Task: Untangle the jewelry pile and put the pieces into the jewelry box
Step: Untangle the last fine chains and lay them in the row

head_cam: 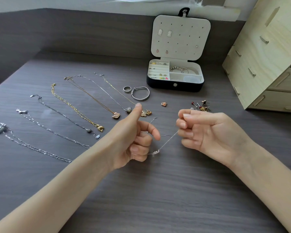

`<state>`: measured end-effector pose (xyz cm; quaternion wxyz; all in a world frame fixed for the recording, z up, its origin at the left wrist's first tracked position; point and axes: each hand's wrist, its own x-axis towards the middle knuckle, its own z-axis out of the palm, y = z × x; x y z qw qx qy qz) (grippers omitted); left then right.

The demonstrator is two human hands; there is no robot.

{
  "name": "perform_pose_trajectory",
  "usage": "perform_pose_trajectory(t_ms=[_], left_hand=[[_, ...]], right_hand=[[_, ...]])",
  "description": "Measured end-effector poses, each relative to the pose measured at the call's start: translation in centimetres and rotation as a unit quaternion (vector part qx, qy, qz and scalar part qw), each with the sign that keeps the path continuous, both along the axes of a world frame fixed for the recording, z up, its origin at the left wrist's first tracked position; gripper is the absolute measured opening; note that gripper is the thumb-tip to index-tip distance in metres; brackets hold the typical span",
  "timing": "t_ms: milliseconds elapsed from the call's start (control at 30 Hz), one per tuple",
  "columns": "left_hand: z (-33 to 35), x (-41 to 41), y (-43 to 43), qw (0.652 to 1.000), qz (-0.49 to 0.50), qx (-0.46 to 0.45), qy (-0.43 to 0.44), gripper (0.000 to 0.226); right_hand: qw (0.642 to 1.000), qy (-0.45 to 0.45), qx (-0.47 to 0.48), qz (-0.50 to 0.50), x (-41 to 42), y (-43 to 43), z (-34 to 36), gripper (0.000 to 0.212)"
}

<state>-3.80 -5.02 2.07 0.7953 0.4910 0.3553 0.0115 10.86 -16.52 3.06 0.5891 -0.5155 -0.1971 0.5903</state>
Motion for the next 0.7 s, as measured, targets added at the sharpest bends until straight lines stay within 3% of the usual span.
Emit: perform_pose_trajectory(t_ms=[133,233,433,567,700], left_hand=[[0.0,-0.3,0.4,0.998,0.023,-0.048,-0.022,0.072],[0.1,-0.4,0.6,0.994,0.056,-0.09,-0.041,0.07],[0.0,-0.5,0.5,0.988,0.106,-0.098,-0.057,0.055],[0.3,-0.6,0.2,0.992,0.114,-0.028,-0.045,0.02],[0.9,-1.0,0.1,0.992,0.121,0.014,-0.037,0.015]], right_hand=[[0.997,-0.068,0.045,0.009,0.4,-0.3,0.2,0.021],[0.987,-0.087,0.136,0.0,0.6,-0.4,0.3,0.03],[0.961,-0.041,0.268,-0.047,0.7,-0.3,0.5,0.025],[0.955,-0.006,0.282,-0.088,1.3,-0.5,1.5,0.022],[0.962,-0.026,0.231,-0.146,2.0,-2.3,2.4,0.022]])
